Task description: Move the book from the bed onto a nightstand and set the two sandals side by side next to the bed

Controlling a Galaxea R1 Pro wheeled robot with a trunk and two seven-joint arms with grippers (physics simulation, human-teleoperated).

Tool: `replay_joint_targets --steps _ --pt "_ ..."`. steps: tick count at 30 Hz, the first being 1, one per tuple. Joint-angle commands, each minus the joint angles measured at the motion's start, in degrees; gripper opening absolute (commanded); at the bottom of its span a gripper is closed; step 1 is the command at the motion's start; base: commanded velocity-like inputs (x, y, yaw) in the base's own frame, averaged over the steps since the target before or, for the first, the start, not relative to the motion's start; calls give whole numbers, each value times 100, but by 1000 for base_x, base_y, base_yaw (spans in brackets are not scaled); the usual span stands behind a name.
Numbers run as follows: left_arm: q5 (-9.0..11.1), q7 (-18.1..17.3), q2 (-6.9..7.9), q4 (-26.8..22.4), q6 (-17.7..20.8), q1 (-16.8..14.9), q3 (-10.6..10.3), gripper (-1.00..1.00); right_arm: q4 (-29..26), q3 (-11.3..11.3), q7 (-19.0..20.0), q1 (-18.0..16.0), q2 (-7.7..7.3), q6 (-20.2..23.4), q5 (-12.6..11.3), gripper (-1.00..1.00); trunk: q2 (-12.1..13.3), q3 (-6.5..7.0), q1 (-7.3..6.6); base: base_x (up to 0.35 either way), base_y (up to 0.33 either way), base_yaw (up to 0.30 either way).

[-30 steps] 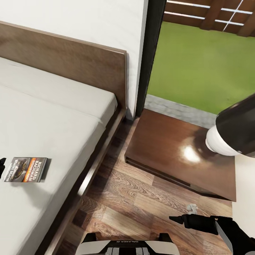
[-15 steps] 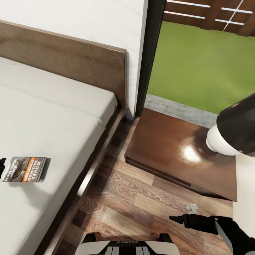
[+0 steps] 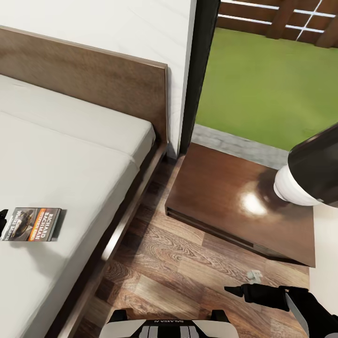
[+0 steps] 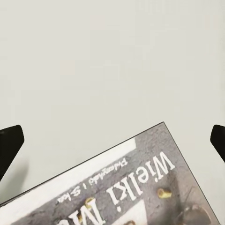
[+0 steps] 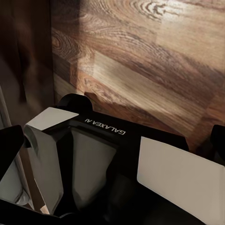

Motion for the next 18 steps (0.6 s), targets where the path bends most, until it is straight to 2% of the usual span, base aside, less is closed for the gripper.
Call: replay_joint_targets --steps 1,4,12,18 --pt "44 -21 -2 -2 51 -5 21 100 0 -4 8 -1 0 48 -36 100 -1 -2 0 0 0 0" --pt "44 -21 -2 -2 51 -5 21 100 0 -4 8 0 -1 48 -36 100 -1 -2 0 0 0 0" --pt "44 -21 -2 -2 51 -5 25 100 0 -4 8 0 1 49 -36 100 -322 -146 176 0 0 0" --pt "44 -21 -2 -2 51 -5 22 100 0 -4 8 1 1 48 -36 100 -322 -146 176 0 0 0"
